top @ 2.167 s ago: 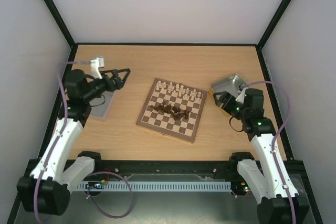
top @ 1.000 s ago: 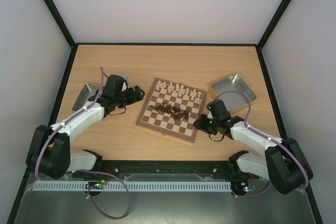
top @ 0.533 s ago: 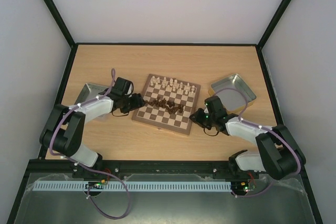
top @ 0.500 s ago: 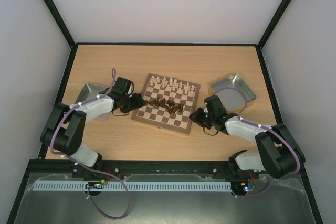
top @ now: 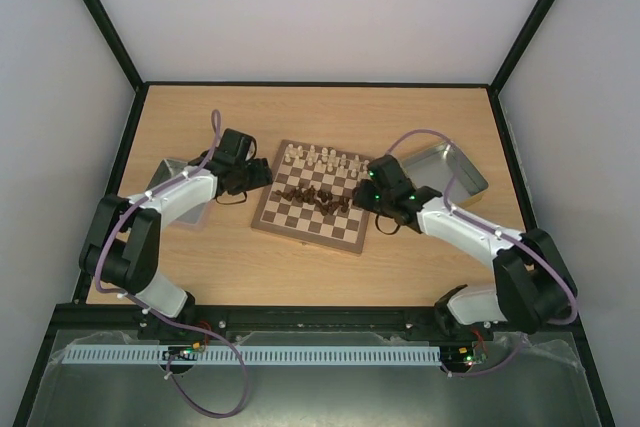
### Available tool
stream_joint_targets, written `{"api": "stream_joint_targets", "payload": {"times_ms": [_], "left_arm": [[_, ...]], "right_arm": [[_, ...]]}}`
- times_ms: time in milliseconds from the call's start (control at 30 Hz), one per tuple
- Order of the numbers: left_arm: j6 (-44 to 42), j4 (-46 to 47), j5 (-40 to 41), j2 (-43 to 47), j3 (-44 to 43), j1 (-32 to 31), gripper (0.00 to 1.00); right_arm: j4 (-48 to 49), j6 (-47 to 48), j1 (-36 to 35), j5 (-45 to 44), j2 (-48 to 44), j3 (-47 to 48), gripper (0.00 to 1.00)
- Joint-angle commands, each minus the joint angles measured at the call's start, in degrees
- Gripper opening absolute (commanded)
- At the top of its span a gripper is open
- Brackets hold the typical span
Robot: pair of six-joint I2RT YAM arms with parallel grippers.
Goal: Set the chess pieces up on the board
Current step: Pick up the chess piece from the chessboard.
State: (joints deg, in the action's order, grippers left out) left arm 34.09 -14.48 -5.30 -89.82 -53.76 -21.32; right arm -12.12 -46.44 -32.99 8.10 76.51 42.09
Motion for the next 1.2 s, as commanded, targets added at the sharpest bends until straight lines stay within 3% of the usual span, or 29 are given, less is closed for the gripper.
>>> {"api": "stream_joint_targets", "payload": {"times_ms": [0, 267, 633, 700, 833, 900, 1167], "left_arm": [[-1.4, -0.6, 0.9, 0.3, -0.3, 0.0, 0.7], [-1.4, 0.6, -0.6, 0.0, 1.0, 0.1, 0.65], [-1.6, 0.8, -2.0, -0.2, 1.3, 0.1, 0.6], [-1.5, 0.8, -2.0, 0.1, 1.3, 0.1, 0.6], [-1.5, 0.7, -1.8, 0.6, 1.5, 0.1, 0.6], [-1.4, 0.7, -1.7, 0.8, 1.5, 0.1, 0.6], [-1.3, 0.3, -1.7, 1.3, 1.5, 0.1, 0.61]], "right_arm": [[-5.9, 1.8, -4.4, -5.7, 4.5, 5.1, 0.45], [-8.5, 2.7, -8.3, -7.3, 13.1, 11.3, 0.33], [-10.5, 3.0, -9.3, -9.2, 14.8, 12.9, 0.12], [-10.9, 2.8, -9.4, -9.2, 14.6, 13.2, 0.11], [-11.4, 2.5, -9.9, -9.4, 14.3, 13.1, 0.23], [-11.5, 2.4, -10.3, -9.2, 14.2, 13.0, 0.25], [-11.7, 1.8, -10.9, -10.4, 14.8, 12.6, 0.12]]}}
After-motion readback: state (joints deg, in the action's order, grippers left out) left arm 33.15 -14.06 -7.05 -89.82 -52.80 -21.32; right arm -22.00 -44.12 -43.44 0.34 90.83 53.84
